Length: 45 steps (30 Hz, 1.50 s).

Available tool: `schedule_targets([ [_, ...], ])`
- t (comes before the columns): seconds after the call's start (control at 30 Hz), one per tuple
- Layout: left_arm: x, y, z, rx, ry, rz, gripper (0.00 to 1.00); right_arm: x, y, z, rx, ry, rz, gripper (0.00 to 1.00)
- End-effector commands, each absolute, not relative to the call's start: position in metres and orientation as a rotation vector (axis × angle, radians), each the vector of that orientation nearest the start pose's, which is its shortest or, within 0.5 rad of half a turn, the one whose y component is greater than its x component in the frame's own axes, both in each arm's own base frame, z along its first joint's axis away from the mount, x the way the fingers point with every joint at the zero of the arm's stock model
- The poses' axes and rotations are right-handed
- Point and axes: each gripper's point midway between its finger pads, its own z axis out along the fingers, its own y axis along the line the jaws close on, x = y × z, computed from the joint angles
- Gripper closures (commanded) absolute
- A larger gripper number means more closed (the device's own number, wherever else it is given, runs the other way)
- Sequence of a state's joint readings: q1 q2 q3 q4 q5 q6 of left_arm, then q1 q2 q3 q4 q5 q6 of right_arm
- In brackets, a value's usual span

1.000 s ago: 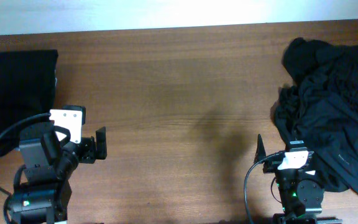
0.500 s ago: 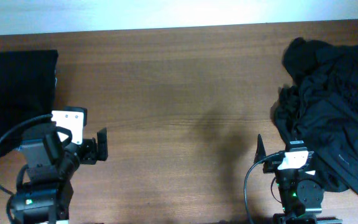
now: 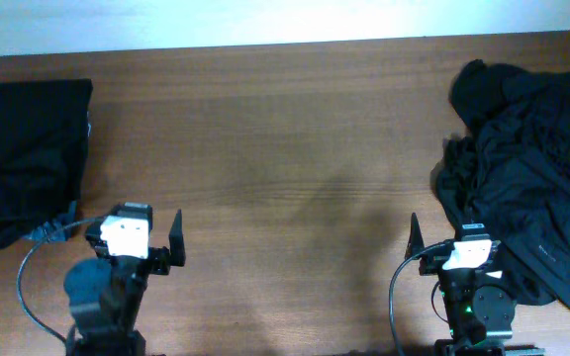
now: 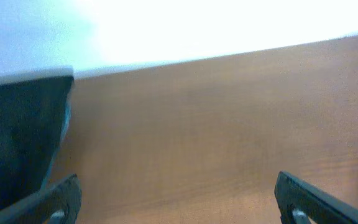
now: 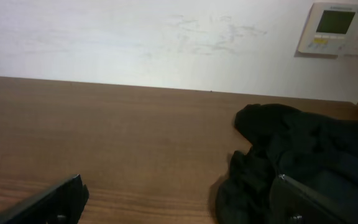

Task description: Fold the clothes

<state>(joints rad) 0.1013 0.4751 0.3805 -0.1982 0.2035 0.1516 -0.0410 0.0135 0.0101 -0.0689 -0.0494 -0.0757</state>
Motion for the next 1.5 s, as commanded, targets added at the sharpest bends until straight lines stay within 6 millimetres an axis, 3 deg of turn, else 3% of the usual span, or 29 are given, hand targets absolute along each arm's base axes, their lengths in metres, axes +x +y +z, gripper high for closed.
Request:
schedule_targets([
  [0.0, 0.263, -0.028, 0.206, 0.277, 1.657, -0.089, 0.01, 0.246, -0.001, 0.157, -0.062, 1.644, -0.046, 0.01],
  [0.2, 0.254, -0.035, 0.210, 0.323, 1.410, -0.064, 0.01, 0.246, -0.001, 0.157, -0.062, 1.644, -0.046, 0.01],
  [0.4, 0.255, -0.028, 0.211, 0.289, 1.413, -0.032, 0.01, 0.246, -0.001, 0.157, -0.061, 1.644, -0.046, 0.01],
  [0.9, 0.254, -0.028, 0.215, 0.274, 1.398, -0.047, 0.01, 0.246, -0.001, 0.157, -0.062, 1.644, -0.046, 0.01],
  [1.07, 0.254, -0.029, 0.211, 0.217, 1.427, -0.122, 0.01, 0.246, -0.001, 0.157, -0.061, 1.644, -0.046, 0.01],
  [1.27, 0.250, -0.028, 0.212, 0.171, 1.425, -0.096, 0.01, 0.246, -0.001, 0.157, -0.062, 1.644, -0.046, 0.01],
  [1.47, 0.247, -0.023, 0.193, 0.141, 1.500, -0.071, 0.01, 0.246, -0.001, 0.157, -0.062, 1.644, -0.046, 0.01],
])
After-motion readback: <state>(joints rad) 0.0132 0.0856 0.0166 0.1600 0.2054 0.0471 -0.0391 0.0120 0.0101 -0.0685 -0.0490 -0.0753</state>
